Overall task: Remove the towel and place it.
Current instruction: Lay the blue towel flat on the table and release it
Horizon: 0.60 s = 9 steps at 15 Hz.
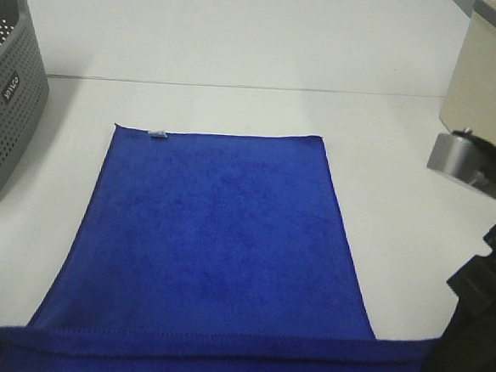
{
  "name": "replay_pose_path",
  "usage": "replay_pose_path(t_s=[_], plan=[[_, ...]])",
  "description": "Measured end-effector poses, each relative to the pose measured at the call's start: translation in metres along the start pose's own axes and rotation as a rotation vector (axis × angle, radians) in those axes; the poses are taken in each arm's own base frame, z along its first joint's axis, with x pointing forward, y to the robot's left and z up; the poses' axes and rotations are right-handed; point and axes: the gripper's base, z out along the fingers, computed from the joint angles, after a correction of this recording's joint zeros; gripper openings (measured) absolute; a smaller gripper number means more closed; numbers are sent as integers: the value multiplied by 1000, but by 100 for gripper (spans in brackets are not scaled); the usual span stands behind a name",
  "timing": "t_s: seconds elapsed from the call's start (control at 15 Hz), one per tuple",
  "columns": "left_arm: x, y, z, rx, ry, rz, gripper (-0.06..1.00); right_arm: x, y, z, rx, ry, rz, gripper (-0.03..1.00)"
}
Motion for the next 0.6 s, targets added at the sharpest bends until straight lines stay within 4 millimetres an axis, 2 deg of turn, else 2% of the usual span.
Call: replay_pose_path(t_s=[0.4,0.6], plan=[[24,13,25,30,94,-139,0,-5,-15,30,-72,149,131,2],[23,23,38,30,173,-240,0,-14,-24,43,-92,226,190,2]])
